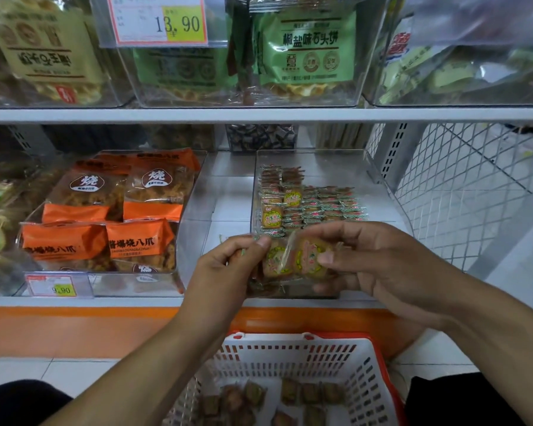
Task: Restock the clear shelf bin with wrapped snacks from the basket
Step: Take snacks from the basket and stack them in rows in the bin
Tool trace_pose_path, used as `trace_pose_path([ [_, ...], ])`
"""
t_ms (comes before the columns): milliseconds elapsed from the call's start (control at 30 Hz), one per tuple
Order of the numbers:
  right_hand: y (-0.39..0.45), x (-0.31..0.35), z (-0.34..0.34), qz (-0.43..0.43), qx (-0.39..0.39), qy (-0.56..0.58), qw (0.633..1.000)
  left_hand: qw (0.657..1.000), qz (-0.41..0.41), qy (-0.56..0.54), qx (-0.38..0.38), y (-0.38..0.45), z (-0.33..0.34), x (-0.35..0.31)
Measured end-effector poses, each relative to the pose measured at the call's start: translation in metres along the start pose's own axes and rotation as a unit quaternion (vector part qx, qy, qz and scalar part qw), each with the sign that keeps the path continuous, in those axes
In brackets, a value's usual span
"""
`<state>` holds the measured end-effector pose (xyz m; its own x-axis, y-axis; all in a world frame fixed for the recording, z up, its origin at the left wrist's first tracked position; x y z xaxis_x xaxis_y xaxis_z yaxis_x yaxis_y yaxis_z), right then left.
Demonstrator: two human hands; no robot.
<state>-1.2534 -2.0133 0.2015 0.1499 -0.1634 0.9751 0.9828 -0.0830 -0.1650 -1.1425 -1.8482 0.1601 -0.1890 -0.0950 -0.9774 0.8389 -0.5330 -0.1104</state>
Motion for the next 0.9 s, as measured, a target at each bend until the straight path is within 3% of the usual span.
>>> trace_pose_path([
  [100, 0.002, -0.001, -0.001, -0.008, -0.027, -0.114, 0.993, 1.000, -0.004, 0.008, 0.023, 0.002, 0.000, 0.004],
  [200, 0.007, -0.009, -0.002, 0.018, -0.069, -0.128, 0.989, 0.998, 0.001, 0.024, 0.054, 0.002, 0.003, 0.007],
  [333, 0.011, -0.017, 0.004, 0.048, -0.014, -0.132, 0.990, 0.995, 0.019, 0.045, 0.081, 0.000, 0.007, 0.007],
  [533, 0.019, -0.005, -0.005, 0.050, 0.011, -0.230, 0.972, 0.998, 0.016, 0.036, 0.055, 0.000, 0.012, 0.001],
  [667, 0.032, 0.024, -0.030, 0.035, -0.022, -0.246, 0.969, 1.000, 0.008, 0.011, 0.027, 0.008, 0.015, -0.004],
  [733, 0.047, 0.030, -0.047, 0.037, -0.083, -0.338, 0.937, 0.999, 0.022, 0.022, 0.008, 0.011, 0.018, -0.002],
  [833, 0.080, 0.028, -0.064, 0.062, -0.158, -0.528, 0.832, 1.000, 0.028, -0.004, -0.005, 0.013, 0.025, 0.003],
  [867, 0.093, 0.024, -0.066, 0.067, -0.160, -0.557, 0.812, 1.000, 0.027, -0.015, -0.003, 0.013, 0.029, 0.004],
  [900, 0.104, 0.018, -0.067, 0.072, -0.155, -0.547, 0.819, 0.999, 0.028, -0.018, -0.004, 0.014, 0.032, 0.005],
])
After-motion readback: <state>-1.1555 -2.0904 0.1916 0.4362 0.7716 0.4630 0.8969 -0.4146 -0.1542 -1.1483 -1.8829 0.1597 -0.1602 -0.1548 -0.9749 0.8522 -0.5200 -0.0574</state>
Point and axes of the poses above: each hand's wrist, its own y-axis towards the middle knuckle, its own z-axis out of the palm, x = y × z, the point moved 4 cm from there along y, towards the middle knuckle, and after that the axes turned 5 degrees about -y, right-handed, at the moved point
